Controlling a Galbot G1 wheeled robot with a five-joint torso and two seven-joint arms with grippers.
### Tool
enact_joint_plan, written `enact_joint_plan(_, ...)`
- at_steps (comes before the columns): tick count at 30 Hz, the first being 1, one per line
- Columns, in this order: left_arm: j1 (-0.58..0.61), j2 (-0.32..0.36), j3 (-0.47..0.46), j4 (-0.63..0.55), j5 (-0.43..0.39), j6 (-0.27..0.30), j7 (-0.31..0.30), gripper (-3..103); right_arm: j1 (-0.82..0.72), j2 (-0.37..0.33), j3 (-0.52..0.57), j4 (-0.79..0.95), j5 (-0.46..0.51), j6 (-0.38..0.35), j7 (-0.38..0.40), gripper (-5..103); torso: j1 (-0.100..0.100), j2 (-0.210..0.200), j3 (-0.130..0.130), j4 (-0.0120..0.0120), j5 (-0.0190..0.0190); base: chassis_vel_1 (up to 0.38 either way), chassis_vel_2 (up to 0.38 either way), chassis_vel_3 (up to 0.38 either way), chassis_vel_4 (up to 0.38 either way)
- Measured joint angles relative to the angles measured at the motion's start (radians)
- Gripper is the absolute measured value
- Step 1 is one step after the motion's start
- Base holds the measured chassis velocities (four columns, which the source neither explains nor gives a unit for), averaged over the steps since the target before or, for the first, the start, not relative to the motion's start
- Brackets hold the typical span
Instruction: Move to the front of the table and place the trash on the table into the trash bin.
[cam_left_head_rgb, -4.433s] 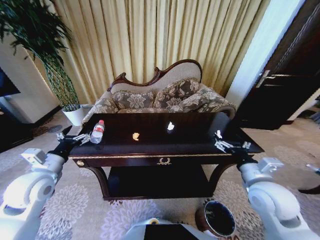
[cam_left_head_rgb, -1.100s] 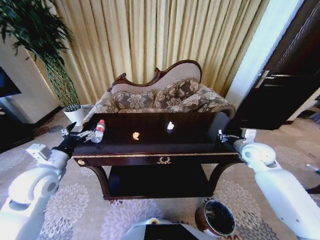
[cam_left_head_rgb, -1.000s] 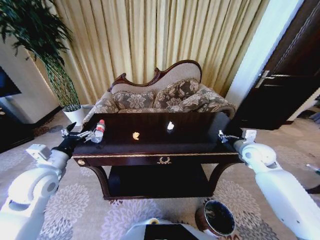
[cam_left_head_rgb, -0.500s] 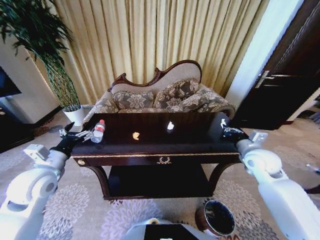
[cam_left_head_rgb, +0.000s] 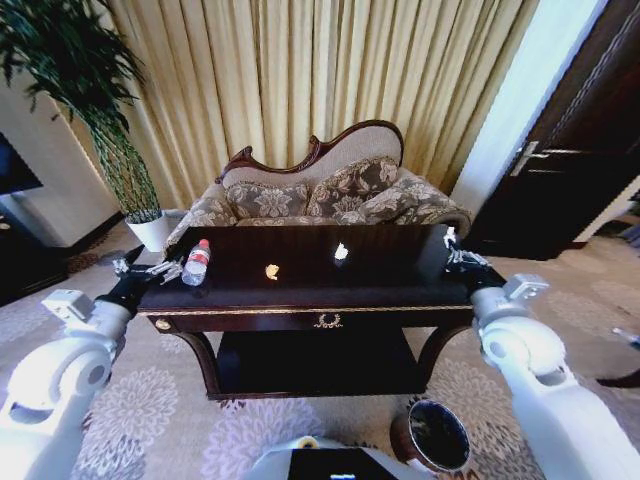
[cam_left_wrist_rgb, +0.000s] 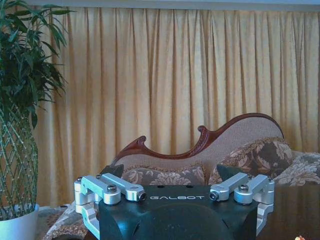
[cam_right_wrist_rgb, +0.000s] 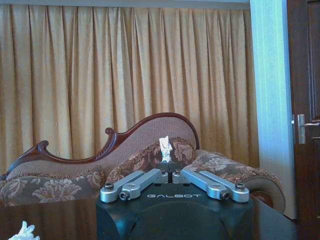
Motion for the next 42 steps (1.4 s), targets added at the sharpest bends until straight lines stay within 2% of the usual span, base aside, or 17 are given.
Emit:
enact_joint_plan(15,-0.008,0.007,0.008,-0.001,0.000,0.000,0.000,100,-0.009,0.011,0.010,0.013,-0.003,-0.017,-0.003,0,0.000,0.000,0.000,0.0000,0.0001,0.046,-0.049,-0.051,0.041)
enact_joint_plan(42,-0.013,0.008,0.029,-0.008,0.003,0.002,-0.005,100,-0.032,0.047,0.015,-0.002,-0.033,-0.029,-0.018,0,0.000,0.000,0.000,0.0000,0.0001,0.130,-0.123,-0.129,0.126)
